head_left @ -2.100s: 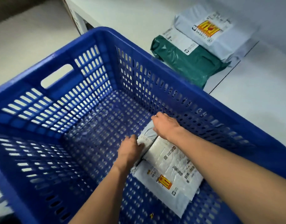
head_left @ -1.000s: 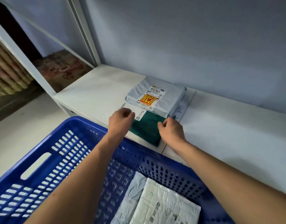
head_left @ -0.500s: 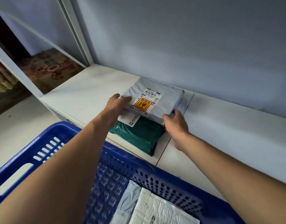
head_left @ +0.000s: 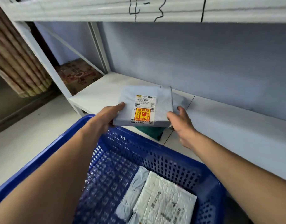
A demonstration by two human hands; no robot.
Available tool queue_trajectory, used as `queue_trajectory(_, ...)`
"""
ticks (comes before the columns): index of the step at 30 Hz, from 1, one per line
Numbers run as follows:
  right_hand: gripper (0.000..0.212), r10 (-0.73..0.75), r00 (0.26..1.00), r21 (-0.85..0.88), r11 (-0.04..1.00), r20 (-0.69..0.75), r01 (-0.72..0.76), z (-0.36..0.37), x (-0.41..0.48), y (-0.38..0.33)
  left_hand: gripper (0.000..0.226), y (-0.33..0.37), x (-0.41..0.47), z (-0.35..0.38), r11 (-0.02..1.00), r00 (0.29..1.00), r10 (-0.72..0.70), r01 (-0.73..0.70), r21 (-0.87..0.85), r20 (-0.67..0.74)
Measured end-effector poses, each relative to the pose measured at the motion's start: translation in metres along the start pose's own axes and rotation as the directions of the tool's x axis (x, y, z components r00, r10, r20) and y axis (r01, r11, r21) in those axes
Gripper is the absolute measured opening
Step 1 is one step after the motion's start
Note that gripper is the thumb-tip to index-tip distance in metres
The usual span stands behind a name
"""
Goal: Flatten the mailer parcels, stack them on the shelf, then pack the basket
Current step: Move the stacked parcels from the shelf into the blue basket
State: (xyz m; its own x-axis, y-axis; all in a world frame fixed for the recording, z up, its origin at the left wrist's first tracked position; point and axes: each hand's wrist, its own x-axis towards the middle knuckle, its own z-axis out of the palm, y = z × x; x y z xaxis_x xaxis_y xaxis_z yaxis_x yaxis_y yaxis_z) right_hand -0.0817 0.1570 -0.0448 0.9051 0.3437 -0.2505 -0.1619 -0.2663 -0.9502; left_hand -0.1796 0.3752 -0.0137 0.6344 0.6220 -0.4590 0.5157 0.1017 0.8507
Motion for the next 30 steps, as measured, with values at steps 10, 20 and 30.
queue_trajectory(10,0.052,0.152,0.978,-0.039,0.988,0.145,-0.147,0.031,-0.096,0.025,0.022,-0.074,-0.094,-0.055,0.99,0.994,-0.103,0.105,-0.09,0.024)
queue_trajectory(20,0.03,0.365,0.919,-0.197,0.922,0.149,-0.334,0.049,-0.146,0.108,0.018,-0.171,-0.11,-0.066,0.958,0.964,-0.244,0.221,0.184,0.11)
queue_trajectory(30,0.02,0.575,0.818,-0.027,0.818,0.015,-0.575,0.043,-0.137,0.196,0.031,-0.231,-0.071,-0.01,0.932,0.932,-0.313,0.263,0.25,0.185)
